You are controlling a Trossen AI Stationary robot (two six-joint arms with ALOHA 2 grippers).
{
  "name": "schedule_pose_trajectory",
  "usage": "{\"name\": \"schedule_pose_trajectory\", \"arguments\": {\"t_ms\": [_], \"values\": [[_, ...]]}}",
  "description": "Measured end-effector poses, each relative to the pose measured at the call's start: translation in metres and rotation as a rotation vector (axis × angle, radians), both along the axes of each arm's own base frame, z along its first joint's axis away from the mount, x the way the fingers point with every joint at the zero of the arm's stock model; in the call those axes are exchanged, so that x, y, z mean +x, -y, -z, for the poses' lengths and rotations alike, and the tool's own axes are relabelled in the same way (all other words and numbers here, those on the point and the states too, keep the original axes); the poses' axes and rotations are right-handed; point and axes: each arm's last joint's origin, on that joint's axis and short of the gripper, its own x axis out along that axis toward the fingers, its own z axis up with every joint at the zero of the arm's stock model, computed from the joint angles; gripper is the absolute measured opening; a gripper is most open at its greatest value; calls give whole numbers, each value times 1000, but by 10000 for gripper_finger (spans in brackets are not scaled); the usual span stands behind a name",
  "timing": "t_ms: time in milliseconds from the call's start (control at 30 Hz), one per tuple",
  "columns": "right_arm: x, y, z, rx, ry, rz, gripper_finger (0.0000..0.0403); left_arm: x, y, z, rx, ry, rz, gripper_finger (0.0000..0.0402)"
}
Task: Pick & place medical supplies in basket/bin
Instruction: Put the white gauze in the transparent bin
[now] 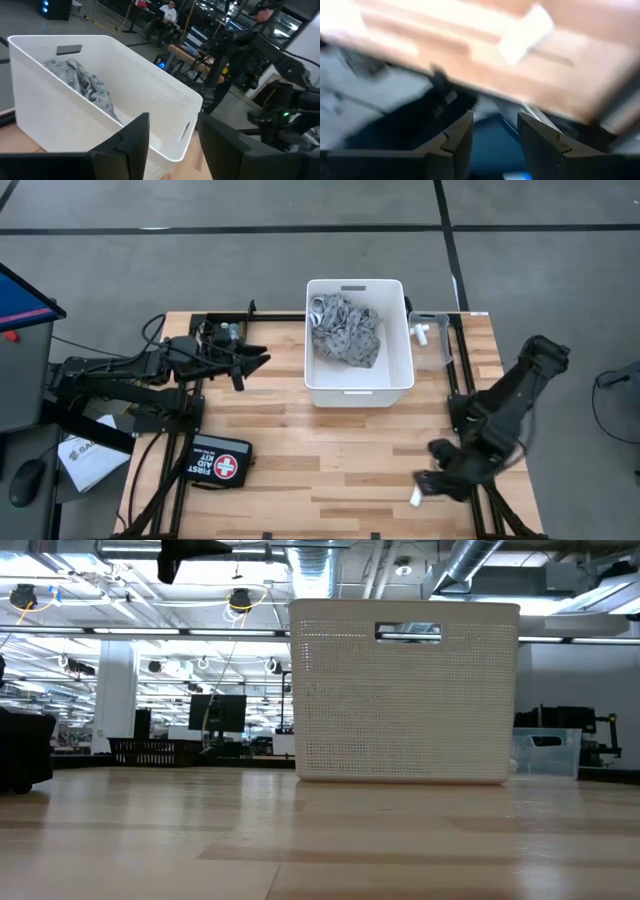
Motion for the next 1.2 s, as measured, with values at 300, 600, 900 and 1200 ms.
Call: {"name": "schedule_pose_trajectory", "arguments": {"t_ms": [300,600,900,1200], "values": [[22,-6,34,-152,-128,18,165,0,1,0,-3,4,41,158],[41,-27,80,-238,-230,0,203,1,2,0,-2,2,84,158],[49,-40,117,-283,-313,-21,220,1,3,-1,-9,6,116,158],[51,-46,134,-313,-330,-26,220,1,4,-1,-18,12,136,158]]}}
